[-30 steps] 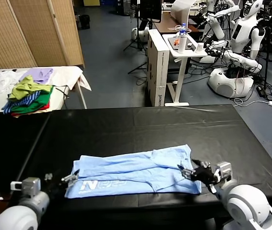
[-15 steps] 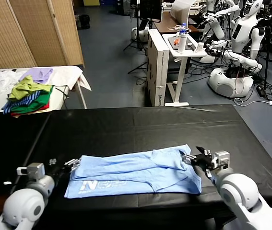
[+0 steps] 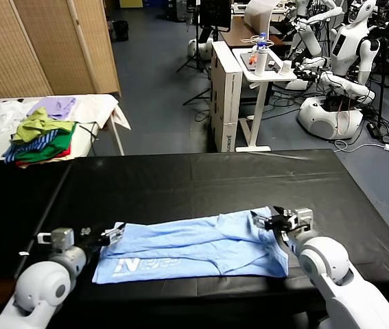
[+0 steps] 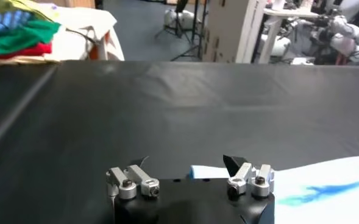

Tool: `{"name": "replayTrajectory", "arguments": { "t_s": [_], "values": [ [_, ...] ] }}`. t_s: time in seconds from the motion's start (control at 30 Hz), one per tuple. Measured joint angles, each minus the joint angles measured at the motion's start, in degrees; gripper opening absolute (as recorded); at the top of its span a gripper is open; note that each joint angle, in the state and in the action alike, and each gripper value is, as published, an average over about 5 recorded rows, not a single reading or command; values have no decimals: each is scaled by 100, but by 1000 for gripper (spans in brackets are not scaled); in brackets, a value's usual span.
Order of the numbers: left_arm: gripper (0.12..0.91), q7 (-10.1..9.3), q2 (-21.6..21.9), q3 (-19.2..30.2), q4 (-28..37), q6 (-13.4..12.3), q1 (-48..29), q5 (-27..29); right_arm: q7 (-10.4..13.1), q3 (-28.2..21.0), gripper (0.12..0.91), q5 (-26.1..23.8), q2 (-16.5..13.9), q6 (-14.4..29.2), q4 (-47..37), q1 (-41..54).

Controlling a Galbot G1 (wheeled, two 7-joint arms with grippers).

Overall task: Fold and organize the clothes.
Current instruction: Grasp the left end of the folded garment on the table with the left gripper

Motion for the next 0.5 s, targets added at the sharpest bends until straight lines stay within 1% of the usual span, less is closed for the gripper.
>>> {"name": "replayTrajectory", "arguments": {
  "t_s": [0.17, 0.23, 0.33, 0.43, 0.47, 0.5],
  "values": [
    [907, -3, 39, 93, 62, 38, -84, -63, -4, -26, 907, -16, 40, -3, -75, 53],
    [907, -5, 45, 129, 95, 41, -125, -62, -6, -38, 894, -29, 54, -4, -111, 75],
    [906, -13, 47, 179, 160, 44, -190, -72, -10, -50, 841, -42, 70, -4, -153, 95],
    [860, -33, 36, 223, 224, 59, -253, -146, -18, -64, 795, -56, 87, -4, -185, 105],
    [830, -41, 29, 231, 237, 66, -269, -181, -22, -70, 786, -63, 93, -4, -194, 105],
    [784, -49, 22, 235, 245, 72, -281, -212, -29, -76, 766, -71, 101, -4, -202, 104]
  ]
}}
